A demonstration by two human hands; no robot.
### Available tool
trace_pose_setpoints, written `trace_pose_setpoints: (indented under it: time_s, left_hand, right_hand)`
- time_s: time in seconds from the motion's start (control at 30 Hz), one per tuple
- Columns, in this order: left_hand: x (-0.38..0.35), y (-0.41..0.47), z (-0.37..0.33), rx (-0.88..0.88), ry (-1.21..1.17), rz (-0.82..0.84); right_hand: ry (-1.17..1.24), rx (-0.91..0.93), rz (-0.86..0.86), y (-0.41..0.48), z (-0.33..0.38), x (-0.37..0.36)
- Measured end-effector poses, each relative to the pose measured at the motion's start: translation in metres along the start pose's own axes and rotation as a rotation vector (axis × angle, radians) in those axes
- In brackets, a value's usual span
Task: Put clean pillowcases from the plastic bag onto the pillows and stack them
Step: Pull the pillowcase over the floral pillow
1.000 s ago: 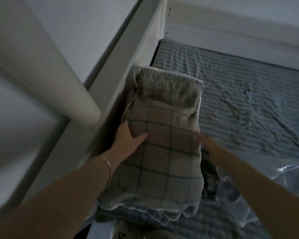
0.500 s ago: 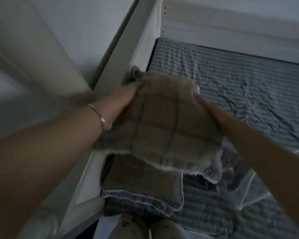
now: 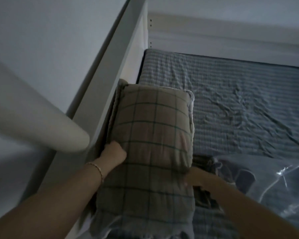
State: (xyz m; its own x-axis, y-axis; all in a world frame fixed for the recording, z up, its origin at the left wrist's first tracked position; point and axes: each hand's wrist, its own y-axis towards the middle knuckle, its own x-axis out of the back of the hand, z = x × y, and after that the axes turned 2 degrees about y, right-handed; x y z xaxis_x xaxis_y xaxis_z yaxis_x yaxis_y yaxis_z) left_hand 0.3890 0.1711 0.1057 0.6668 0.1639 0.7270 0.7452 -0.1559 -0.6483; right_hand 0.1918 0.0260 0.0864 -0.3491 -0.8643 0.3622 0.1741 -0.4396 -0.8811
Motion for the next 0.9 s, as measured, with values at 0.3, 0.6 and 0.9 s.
trace_pose_setpoints:
  time_s: [0.3, 0.6, 0.9]
  left_hand:
    - [0.018, 0.099, -0.094, 0.098, -0.648, -0.047]
    - [0.026, 0.088, -0.093, -0.340, -0.923, -0.468]
    - [-0.019, 0.102, -0.125, -0.691, 0.398, -0.283]
  right_hand:
    - [0.631, 0.172, -0.131, 0.082, 0.108, 0.038]
    - [0.674, 0.601, -0.140, 0.050, 0.103, 0.046]
    - [-0.429, 0.714, -0.530, 0.095, 0.152, 0.023]
